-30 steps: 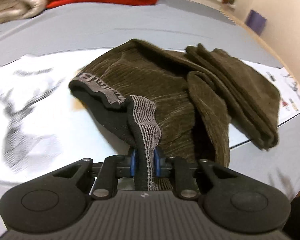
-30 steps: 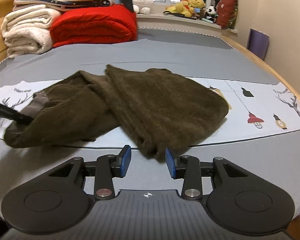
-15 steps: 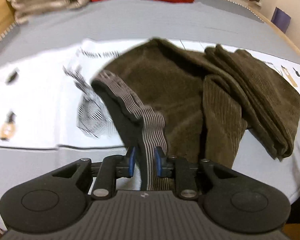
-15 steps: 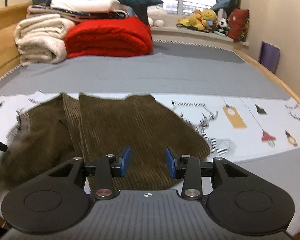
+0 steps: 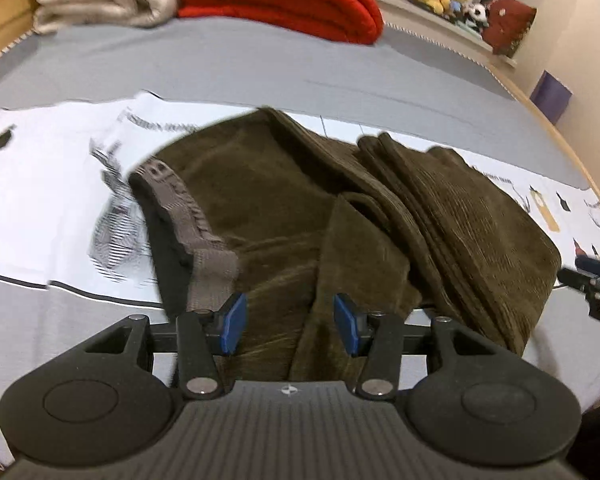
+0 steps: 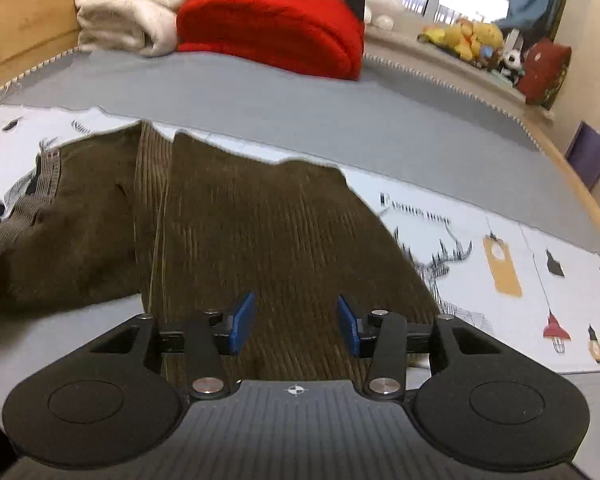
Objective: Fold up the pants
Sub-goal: 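Grasp the pant leg hem with the right gripper while the left gripper holds the waistband, then lift the pants with both grippers and stretch them out flat over the bed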
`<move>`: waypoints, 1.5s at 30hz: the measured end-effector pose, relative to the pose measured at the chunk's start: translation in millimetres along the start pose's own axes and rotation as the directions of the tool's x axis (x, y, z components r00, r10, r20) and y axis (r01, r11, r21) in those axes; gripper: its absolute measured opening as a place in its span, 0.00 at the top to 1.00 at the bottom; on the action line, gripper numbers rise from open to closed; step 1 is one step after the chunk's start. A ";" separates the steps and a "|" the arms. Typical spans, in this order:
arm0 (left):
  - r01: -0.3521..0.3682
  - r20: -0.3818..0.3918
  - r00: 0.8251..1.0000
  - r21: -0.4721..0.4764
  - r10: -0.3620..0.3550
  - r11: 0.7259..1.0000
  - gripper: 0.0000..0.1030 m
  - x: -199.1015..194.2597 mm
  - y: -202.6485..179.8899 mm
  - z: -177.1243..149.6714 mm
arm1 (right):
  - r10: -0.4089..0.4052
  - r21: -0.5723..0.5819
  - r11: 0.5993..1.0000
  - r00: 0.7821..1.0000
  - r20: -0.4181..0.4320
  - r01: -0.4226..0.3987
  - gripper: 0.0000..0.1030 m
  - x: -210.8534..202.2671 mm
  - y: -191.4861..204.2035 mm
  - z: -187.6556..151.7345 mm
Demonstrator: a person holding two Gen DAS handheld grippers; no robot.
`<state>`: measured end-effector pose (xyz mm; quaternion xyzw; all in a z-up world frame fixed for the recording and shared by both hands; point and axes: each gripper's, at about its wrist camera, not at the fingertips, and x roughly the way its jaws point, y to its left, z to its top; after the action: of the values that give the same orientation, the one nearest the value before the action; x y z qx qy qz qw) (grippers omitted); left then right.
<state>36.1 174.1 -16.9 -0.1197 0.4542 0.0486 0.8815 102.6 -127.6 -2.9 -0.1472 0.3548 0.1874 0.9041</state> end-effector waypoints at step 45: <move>-0.034 -0.166 0.984 0.157 0.060 0.987 0.23 59.7 -40.3 -9.7 | -0.303 0.662 0.726 0.951 0.064 0.186 0.95 -51.0 -215.5 -61.2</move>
<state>71.1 131.3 -64.0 -0.0442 0.5329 0.0240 0.8447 127.7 -355.0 18.2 0.1453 0.2976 -0.0563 0.9419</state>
